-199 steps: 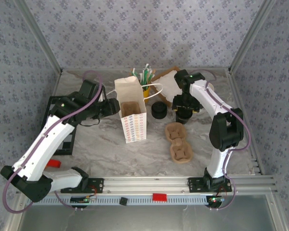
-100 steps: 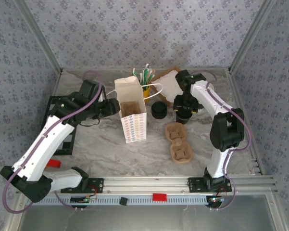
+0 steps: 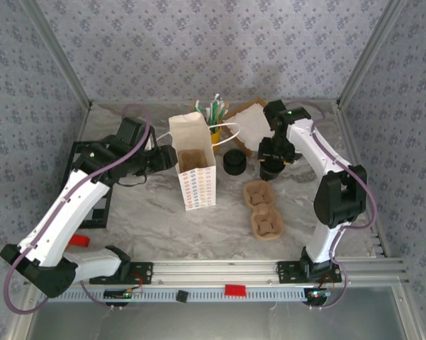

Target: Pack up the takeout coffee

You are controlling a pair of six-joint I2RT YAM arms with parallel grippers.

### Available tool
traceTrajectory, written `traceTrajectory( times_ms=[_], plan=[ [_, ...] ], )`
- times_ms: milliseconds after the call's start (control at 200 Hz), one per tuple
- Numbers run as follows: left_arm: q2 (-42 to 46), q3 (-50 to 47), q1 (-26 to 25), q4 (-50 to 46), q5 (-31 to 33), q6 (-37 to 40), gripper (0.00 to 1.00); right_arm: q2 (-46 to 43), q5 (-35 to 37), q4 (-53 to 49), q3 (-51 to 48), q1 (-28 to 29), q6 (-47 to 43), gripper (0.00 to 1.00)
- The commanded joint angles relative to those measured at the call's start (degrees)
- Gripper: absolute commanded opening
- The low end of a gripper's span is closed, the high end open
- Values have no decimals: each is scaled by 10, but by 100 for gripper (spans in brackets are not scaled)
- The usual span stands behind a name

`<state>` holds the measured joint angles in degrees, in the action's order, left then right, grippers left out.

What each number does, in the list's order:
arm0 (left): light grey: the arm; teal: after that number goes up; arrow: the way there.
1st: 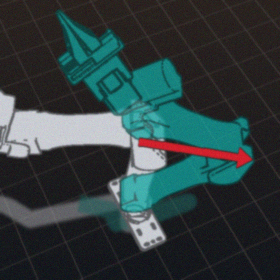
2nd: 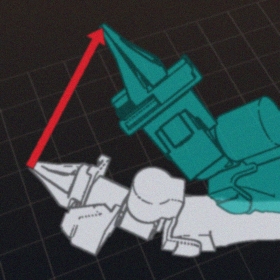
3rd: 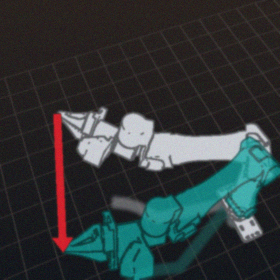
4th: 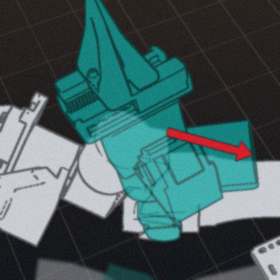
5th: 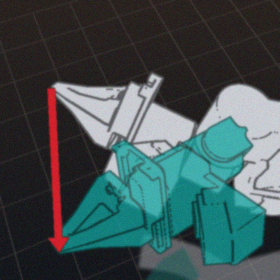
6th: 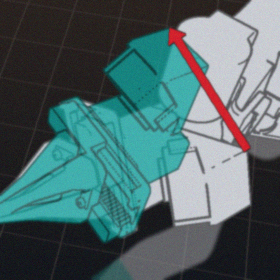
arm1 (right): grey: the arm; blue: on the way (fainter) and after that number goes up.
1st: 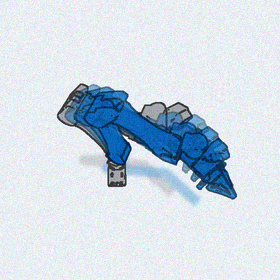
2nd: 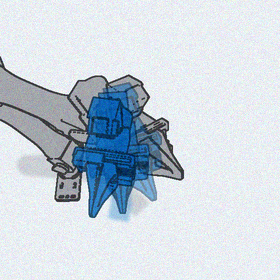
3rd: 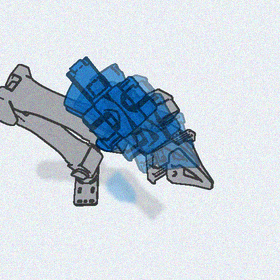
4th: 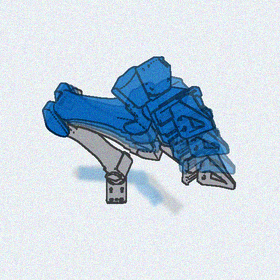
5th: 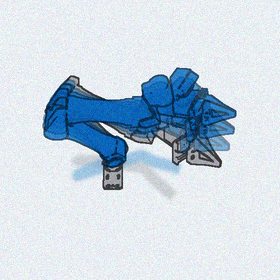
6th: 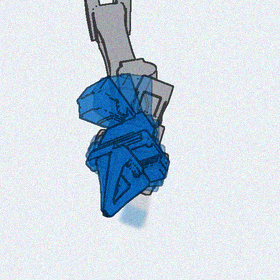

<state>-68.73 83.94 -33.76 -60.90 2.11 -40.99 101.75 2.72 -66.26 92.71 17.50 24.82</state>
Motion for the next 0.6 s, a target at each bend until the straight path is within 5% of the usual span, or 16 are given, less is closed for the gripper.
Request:
traceTrajectory(
  times_ms=[0, 365, 595],
  plan=[
    [-11, 34, -1, -30, -10, 9, 70, -25, -3, -32, 8, 0, -16, 67],
    [-60, 70, -9, -45, -8, 33, 73, -71, -1, -121, 52, 7, -35, 67],
    [-81, 79, -9, -34, 4, 47, 66, -109, -3, -187, 74, 24, -38, 66]
  ],
)
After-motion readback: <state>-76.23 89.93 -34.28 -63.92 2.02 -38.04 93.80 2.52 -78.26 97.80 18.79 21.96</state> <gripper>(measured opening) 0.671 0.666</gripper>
